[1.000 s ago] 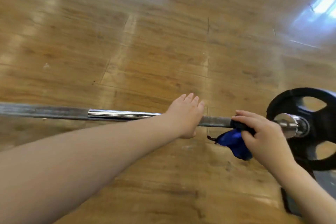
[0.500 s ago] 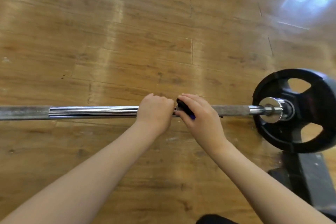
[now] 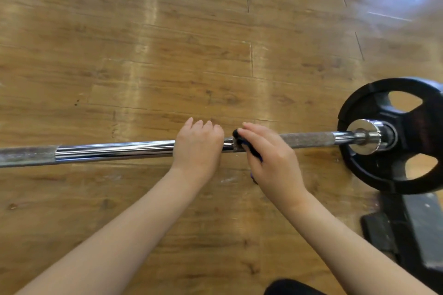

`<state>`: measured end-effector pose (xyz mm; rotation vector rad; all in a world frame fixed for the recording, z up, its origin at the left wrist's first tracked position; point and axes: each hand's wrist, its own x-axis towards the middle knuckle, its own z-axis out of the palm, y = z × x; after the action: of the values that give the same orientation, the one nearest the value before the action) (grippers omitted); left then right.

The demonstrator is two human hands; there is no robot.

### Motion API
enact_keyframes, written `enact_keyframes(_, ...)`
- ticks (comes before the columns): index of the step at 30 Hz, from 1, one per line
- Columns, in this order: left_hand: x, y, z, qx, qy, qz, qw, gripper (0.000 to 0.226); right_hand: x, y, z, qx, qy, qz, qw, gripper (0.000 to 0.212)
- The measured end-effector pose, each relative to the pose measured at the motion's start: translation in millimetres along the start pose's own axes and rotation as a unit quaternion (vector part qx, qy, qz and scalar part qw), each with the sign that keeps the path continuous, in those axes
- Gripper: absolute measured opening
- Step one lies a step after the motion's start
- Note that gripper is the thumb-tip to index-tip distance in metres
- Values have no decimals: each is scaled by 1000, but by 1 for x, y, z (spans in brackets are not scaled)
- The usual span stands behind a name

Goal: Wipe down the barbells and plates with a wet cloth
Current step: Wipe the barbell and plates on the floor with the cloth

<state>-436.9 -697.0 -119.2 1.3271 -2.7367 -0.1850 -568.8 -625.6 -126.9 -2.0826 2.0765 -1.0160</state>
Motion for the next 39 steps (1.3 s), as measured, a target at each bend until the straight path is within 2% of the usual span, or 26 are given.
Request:
enact_keyframes(3, -8, 0, -4, -5, -39, 14, 999, 15, -9, 6, 4, -4, -22, -28, 999, 32)
enact_keyframes(7, -1, 0, 0, -17, -20, 23, 999, 15, -18, 16, -5, -10, 11, -27, 1000, 31)
enact_keyframes(10, 0, -2, 3, 3, -21, 17, 1000, 27, -12, 11, -4, -6, 30, -11, 999, 29)
enact_keyframes(13, 2, -1, 1, 34, -5, -6, 999, 40, -7, 11, -2, -13, 11, 0, 1000, 30)
enact_keyframes(15, 4, 2, -8, 38, -84, -21, 995, 41, -10, 14, 0, -18, -1, 2, 1000, 31)
enact_keyframes(18, 11, 3, -12, 44, -171, -37, 984, 30, -16, 16, 1, -7, 6, 8, 1000, 32)
enact_keyframes(25, 22, -3, -22, 0, -232, -60, 971, 21, -21, 14, -2, 14, -1, 16, 1000, 33)
enact_keyframes(28, 17, 0, -19, 7, -217, -51, 975, 20, -21, 13, -1, -1, 25, 5, 1000, 32)
enact_keyframes(30, 11, 3, -15, 31, -177, -39, 983, 20, -15, 7, 4, -10, 38, -25, 999, 31)
enact_keyframes(34, 5, 3, -10, 59, -138, -27, 988, 25, -15, 0, 11, -25, -11, -77, 997, 36)
enact_keyframes(37, 4, 1, -7, 74, -117, -4, 990, 42, -23, 15, 1, -45, -8, -66, 997, 35)
enact_keyframes(39, 1, 0, -3, 91, -59, 17, 994, 53, -26, 25, -8, -64, 9, -41, 997, 36)
